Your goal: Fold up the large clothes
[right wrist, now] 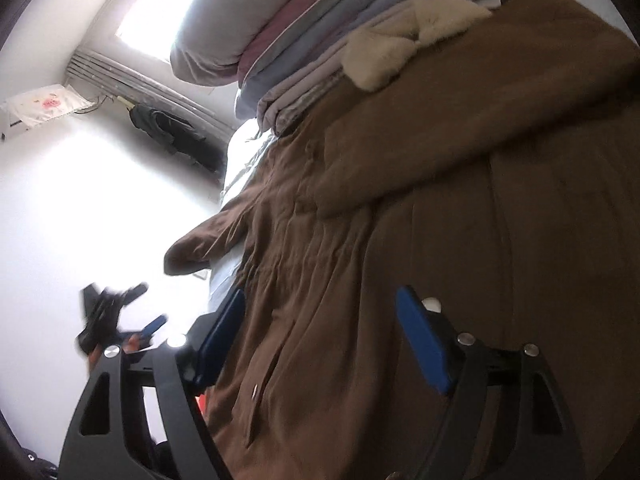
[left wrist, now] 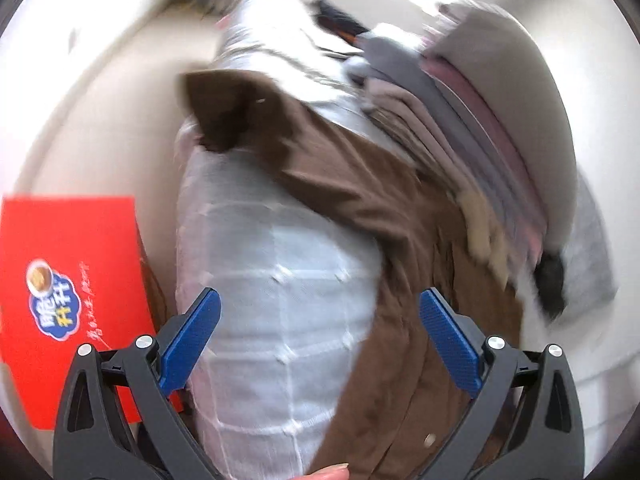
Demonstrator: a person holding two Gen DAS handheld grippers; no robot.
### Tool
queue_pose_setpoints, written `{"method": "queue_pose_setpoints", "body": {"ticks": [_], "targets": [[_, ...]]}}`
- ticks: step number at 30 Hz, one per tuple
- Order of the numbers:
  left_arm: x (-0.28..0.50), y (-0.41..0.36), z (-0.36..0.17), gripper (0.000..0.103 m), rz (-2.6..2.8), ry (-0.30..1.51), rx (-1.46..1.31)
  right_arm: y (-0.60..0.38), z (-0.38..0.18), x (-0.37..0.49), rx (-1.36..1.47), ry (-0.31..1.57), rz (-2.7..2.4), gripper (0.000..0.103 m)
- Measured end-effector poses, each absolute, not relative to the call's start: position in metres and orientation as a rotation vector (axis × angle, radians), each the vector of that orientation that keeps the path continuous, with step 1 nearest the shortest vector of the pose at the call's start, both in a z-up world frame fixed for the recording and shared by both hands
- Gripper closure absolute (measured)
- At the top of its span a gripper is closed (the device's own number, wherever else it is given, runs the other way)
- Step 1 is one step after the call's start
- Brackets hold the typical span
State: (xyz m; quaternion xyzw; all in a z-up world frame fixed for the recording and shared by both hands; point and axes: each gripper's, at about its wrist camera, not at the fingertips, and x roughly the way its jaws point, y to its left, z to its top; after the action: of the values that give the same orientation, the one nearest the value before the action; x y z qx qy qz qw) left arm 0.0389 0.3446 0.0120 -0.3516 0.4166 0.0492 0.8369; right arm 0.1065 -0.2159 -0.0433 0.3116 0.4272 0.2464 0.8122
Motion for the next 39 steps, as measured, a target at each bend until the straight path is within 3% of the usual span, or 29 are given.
{"method": "queue_pose_setpoints", "body": {"ticks": [6,16,24,26,28,30,33,39], "targets": [[0.08,0.41,-0.018,0.007,0.022,0.834,-1.089,-0.2,-0.059,0.11,0.683,0.944,0.562,0.027],[0.137,0.44,-0.076,0.007,-0.03,0.781,-1.468,-0.199,-0.069,0.112,0.71,0.952,0.58,0.027],[0.139,0.449,-0.066,0.007,0.009,0.603,-1.534,-0.193,-0.07,0.112,0.7,0.956,0.596,0.027],[0.141,0.452,-0.066,0.031,0.049,0.587,-1.516,-0.194,-0.068,0.111,0.703,0.95,0.599,0.027],[0.153,0.451,-0.07,0.075,0.005,0.608,-1.487,-0.195,-0.065,0.11,0.704,0.939,0.6,0.027],[0.159,0.447,-0.066,0.094,0.003,0.599,-1.407,-0.196,-0.062,0.108,0.709,0.927,0.599,0.027],[0.161,0.439,-0.043,0.098,0.059,0.575,-1.234,-0.202,-0.051,0.106,0.722,0.893,0.601,0.027],[0.187,0.384,0.055,0.098,0.053,0.504,-0.873,-0.229,-0.025,0.096,0.777,0.8,0.586,0.027]]}}
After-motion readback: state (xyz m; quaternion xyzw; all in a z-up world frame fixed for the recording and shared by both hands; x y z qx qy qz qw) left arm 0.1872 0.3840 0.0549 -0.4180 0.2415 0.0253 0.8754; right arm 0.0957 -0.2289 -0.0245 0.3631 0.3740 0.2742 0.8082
